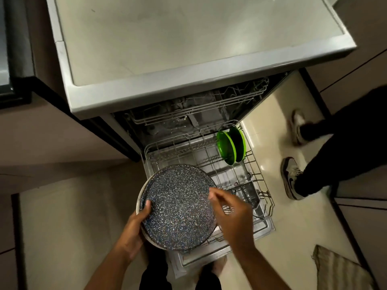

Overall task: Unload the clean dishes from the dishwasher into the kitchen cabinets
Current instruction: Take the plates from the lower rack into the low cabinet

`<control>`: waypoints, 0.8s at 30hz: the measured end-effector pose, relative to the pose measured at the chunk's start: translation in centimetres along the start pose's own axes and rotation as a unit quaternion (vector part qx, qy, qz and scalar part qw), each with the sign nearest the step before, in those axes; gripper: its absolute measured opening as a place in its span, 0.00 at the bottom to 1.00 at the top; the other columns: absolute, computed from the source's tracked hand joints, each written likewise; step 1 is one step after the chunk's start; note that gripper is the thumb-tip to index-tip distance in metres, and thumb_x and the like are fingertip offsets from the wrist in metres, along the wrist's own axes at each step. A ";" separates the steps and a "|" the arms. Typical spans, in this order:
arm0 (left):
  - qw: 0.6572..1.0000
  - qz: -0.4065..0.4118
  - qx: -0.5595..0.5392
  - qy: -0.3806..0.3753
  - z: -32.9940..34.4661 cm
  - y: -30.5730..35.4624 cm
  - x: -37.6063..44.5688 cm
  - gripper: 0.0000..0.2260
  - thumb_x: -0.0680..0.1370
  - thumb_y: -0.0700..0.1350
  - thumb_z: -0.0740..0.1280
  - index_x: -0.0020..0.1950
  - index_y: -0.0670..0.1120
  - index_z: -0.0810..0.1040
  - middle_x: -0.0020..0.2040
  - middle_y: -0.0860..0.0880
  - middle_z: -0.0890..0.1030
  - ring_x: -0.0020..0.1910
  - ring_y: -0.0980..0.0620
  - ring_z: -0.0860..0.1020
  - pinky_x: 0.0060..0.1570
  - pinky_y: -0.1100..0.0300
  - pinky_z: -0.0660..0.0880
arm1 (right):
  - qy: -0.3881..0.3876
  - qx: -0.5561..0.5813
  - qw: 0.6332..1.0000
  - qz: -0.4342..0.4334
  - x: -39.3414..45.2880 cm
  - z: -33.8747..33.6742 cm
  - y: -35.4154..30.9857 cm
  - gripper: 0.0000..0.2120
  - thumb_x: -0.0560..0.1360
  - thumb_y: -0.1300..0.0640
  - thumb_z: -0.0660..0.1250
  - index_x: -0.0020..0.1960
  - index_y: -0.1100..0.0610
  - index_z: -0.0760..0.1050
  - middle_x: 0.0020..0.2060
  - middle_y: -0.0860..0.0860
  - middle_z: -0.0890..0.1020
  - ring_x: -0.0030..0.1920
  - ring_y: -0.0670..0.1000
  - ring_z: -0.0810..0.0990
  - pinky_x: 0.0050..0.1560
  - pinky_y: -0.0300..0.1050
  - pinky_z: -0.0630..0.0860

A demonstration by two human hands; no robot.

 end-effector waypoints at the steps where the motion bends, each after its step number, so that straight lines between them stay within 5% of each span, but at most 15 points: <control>1: 1.000 -0.006 0.002 0.000 0.2 0.0 0.3 0.21 0.77 0.56 0.66 0.66 0.46 0.76 0.59 0.44 0.83 0.56 0.46 0.82 0.58 0.49 0.75 | 0.024 -0.018 0.999 0.034 1.2 -1.3 1.5 0.09 0.76 0.59 0.72 0.56 0.58 0.83 0.46 0.49 0.86 0.42 0.39 0.84 0.42 0.32 0.81; 4: 1.000 -0.017 0.006 0.004 1.0 0.2 0.6 0.19 0.78 0.54 0.64 0.66 0.46 0.76 0.58 0.45 0.83 0.56 0.46 0.82 0.60 0.48 0.74 | 0.063 -0.111 0.988 0.087 3.6 -4.3 5.2 0.07 0.76 0.58 0.73 0.53 0.57 0.85 0.42 0.49 0.87 0.37 0.40 0.83 0.40 0.25 0.76; 8: 1.000 -0.024 0.011 0.014 2.5 0.4 1.5 0.19 0.77 0.53 0.65 0.64 0.45 0.77 0.57 0.46 0.84 0.55 0.48 0.83 0.60 0.49 0.74 | 0.039 -0.198 0.969 0.143 5.8 -5.7 10.1 0.05 0.75 0.53 0.73 0.50 0.50 0.85 0.39 0.47 0.87 0.36 0.47 0.83 0.38 0.42 0.80; 14: 0.997 -0.056 -0.004 0.044 4.7 -2.5 4.2 0.18 0.78 0.53 0.64 0.62 0.43 0.78 0.57 0.45 0.84 0.57 0.46 0.81 0.61 0.49 0.72 | -0.005 -0.204 0.960 0.192 9.6 -6.1 16.4 0.07 0.76 0.54 0.71 0.52 0.49 0.85 0.42 0.49 0.87 0.37 0.50 0.82 0.38 0.38 0.74; 21: 0.994 -0.081 -0.021 0.071 8.4 -6.8 8.1 0.29 0.73 0.57 0.69 0.69 0.42 0.72 0.62 0.43 0.81 0.62 0.43 0.78 0.62 0.47 0.73 | -0.066 -0.180 0.968 0.164 15.1 -4.3 21.2 0.09 0.76 0.56 0.70 0.55 0.49 0.84 0.45 0.49 0.87 0.39 0.50 0.83 0.40 0.37 0.70; 24: 0.992 -0.084 -0.041 0.091 9.2 -7.9 10.0 0.38 0.62 0.61 0.78 0.66 0.43 0.74 0.61 0.42 0.81 0.60 0.42 0.79 0.61 0.47 0.74 | -0.090 -0.189 0.969 0.131 18.1 -2.2 22.6 0.09 0.76 0.54 0.71 0.55 0.52 0.84 0.47 0.50 0.87 0.43 0.52 0.84 0.40 0.38 0.70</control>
Point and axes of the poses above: each hand's wrist, its own x-axis towards the middle knuckle, its own z-axis out of the palm, y = z × x, the point moved 10 cm from there along x, towards the middle knuckle
